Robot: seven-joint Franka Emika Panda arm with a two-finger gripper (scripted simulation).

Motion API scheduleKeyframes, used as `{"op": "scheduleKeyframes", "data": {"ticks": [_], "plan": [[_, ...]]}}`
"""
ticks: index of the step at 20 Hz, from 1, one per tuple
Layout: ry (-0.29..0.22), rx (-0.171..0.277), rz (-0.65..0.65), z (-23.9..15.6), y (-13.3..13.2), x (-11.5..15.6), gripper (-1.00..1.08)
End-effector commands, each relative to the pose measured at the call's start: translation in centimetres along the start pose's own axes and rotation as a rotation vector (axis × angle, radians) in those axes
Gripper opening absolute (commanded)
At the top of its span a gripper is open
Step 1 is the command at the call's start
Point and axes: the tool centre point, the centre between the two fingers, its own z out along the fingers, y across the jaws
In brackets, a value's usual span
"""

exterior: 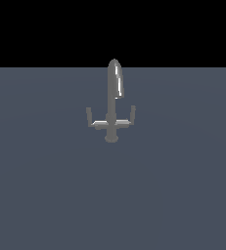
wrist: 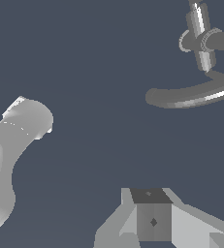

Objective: Turn on the faucet by rotating a designated handle.

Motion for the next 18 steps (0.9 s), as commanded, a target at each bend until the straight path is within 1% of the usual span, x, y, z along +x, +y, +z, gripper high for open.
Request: {"op": "scheduleKeyframes", "data": {"ticks": [1, 9, 18], "plan": [[-0.04, -0.006, -0.076, 0.1, 0.8, 0.5, -1.0], [-0.163, -0.012, -0.314, 0.6, 3.4, 2.1, -1.0], [-0.302, 0.006, -0.58, 1.3, 6.2, 4.4, -1.0]]}}
